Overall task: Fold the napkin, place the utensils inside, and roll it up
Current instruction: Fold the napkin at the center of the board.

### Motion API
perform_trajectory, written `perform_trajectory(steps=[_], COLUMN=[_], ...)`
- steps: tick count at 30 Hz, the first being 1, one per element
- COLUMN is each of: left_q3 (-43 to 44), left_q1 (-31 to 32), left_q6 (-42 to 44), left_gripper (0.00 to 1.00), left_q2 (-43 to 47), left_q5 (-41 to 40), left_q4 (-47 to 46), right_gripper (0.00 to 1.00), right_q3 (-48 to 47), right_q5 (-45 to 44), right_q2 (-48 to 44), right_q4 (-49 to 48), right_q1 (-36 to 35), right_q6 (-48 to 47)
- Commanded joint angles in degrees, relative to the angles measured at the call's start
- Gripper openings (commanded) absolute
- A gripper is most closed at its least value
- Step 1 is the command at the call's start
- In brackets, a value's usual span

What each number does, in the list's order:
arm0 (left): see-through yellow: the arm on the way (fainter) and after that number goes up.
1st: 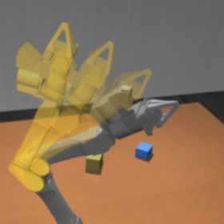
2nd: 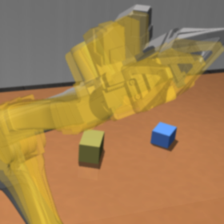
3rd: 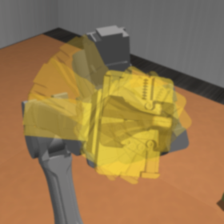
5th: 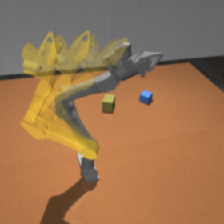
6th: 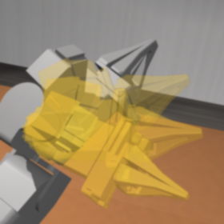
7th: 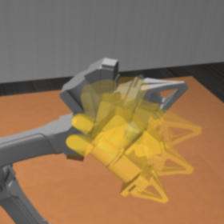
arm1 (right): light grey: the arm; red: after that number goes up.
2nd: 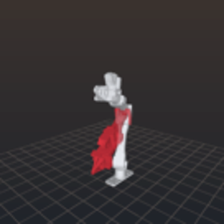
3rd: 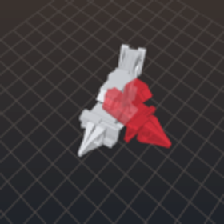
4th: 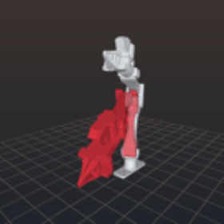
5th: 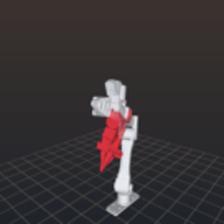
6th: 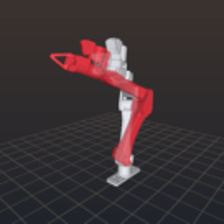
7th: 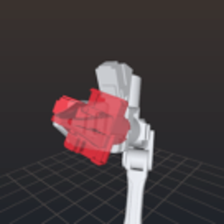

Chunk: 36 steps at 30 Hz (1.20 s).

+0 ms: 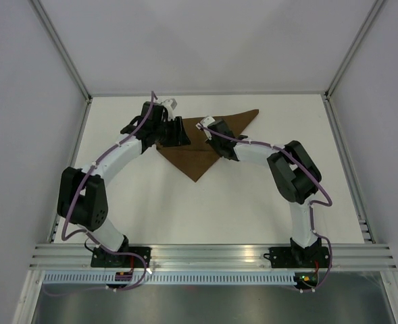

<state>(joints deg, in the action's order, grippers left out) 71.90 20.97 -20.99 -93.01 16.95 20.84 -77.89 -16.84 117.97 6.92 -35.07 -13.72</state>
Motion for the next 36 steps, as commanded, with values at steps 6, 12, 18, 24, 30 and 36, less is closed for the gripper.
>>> perform_trajectory(steps=[6, 12, 18, 24, 30, 36], left_q3=[-2.73, -2.99, -0.27, 2.28, 4.56, 5.09], left_q1=[-0.14, 0.91, 3.11, 4.69, 5.75, 6.01], left_q6=[-2.82, -3.00, -3.44, -4.58, -4.93, -5.11], left_gripper=[0.56, 0.56, 0.55, 0.54, 0.54, 0.54], left_q2=[-3.84, -7.44, -13.24, -17.02, -18.78, -18.52], left_q5=[3.44, 4.84, 5.90, 6.51, 6.78, 6.78], left_q4=[-6.07, -7.57, -8.01, -8.97, -8.98, -8.89], right_gripper=[0.34, 0.58, 0.61, 0.63, 0.64, 0.64], right_q3=[-4.64, -10.08, -17.64, -27.74, -38.82, -44.71], right_q5=[-1.35, -0.04, 5.32, 14.01, 23.85, 31.51], right_q2=[0.77, 0.59, 1.56, 5.86, 13.77, 20.01], right_q4=[1.96, 5.64, 12.76, 20.41, 26.21, 27.53], right_q1=[0.88, 3.24, 9.12, 17.99, 25.65, 30.49], right_q6=[0.53, 2.54, 6.77, 12.30, 18.62, 24.78])
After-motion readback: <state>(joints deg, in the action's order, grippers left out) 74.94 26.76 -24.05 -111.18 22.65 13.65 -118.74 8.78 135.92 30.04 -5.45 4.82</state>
